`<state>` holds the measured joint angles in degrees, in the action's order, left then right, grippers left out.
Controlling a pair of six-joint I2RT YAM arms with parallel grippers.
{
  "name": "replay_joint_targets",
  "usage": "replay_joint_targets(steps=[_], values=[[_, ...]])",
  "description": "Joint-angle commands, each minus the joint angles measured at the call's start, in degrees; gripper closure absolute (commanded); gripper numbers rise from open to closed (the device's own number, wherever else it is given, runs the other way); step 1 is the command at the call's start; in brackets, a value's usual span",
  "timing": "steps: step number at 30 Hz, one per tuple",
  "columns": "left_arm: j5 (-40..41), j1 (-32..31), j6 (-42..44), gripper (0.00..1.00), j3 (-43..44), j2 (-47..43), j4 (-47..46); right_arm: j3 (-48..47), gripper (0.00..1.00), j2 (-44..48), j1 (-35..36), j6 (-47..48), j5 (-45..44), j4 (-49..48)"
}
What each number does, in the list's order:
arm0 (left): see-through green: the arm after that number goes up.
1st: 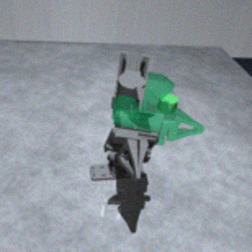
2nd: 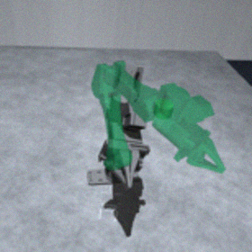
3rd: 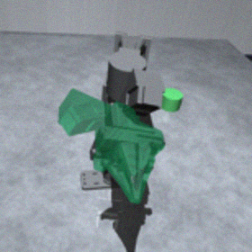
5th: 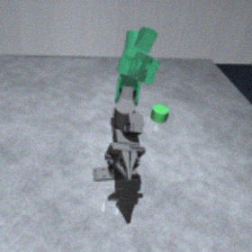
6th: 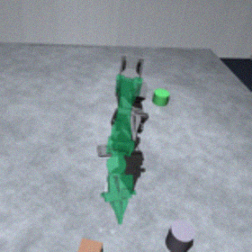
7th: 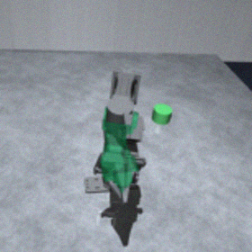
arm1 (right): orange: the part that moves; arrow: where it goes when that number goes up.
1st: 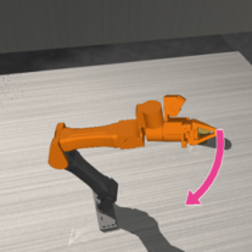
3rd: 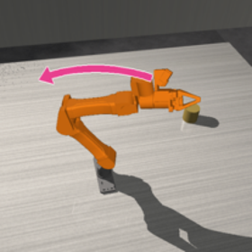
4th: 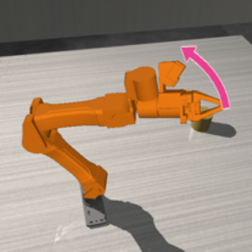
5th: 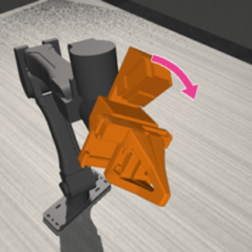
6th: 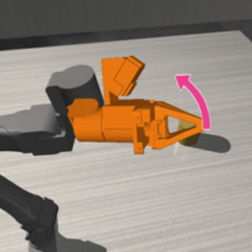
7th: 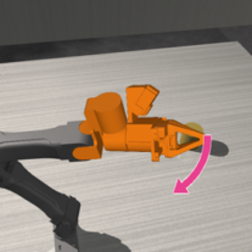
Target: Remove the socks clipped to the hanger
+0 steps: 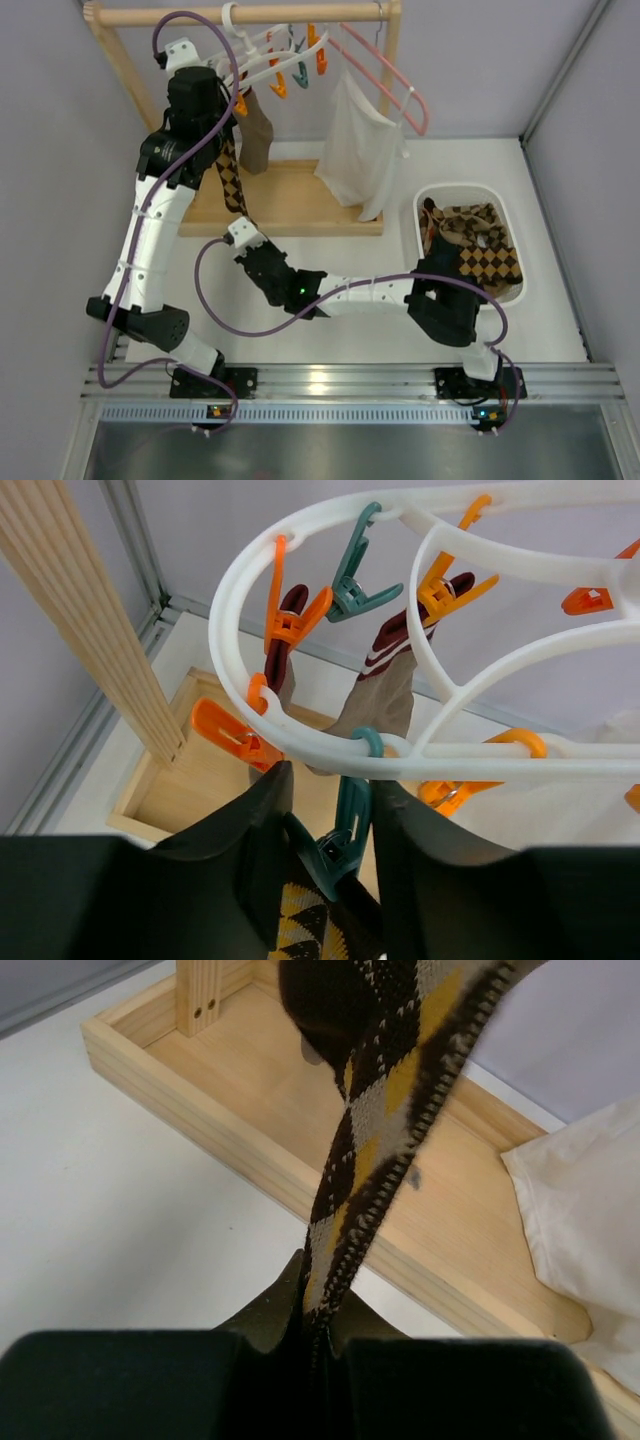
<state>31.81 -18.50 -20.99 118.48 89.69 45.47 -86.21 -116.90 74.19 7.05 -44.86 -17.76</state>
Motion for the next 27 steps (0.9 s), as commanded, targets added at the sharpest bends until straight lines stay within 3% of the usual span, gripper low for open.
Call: replay_joint_targets(steps=[1,5,9,12,15,16,20,22,24,27], values=[[-0.35,-0.13,0.52,0.63,2.46,0.84,-1.53,2.35,1.00,0.88,1.39,-0.19,1.35,-0.69],[-1.14,-0.13,0.34,0.90,2.64,1.45,-1.53,6.05,1.00,3.52,1.48,-0.37,1.62,-2.71],[-1.49,-0.13,-0.19,1.00,2.11,1.01,-1.44,10.88,1.00,8.16,1.48,-1.16,1.71,-5.18],[-2.10,-0.13,-0.71,0.83,1.15,-0.21,-1.53,15.10,1.00,12.90,1.57,-2.30,1.79,-4.83],[-3.16,-0.13,-1.50,0.61,-0.08,-2.06,-1.62,21.60,1.00,20.36,1.66,-4.23,2.58,-3.43],[-4.03,-0.13,-1.85,0.49,-1.22,-3.37,-1.62,24.83,1.00,22.49,1.66,-4.67,2.67,-1.94],[-6.85,-0.13,-3.61,0.25,-4.74,-7.23,-1.70,29.17,1.00,32.33,1.31,-8.44,1.89,9.00],[-7.73,-0.13,-4.84,0.18,-7.97,-9.17,-1.62,31.01,1.00,37.69,1.04,-10.91,0.75,13.43],[-7.82,-0.13,-6.42,0.02,-11.06,-12.77,-1.70,32.59,1.00,43.04,0.43,-13.71,0.04,20.28],[-6.94,-0.04,-7.65,0.02,-18.44,-18.83,-1.79,34.00,1.00,49.89,-1.24,-17.93,-1.80,28.79]])
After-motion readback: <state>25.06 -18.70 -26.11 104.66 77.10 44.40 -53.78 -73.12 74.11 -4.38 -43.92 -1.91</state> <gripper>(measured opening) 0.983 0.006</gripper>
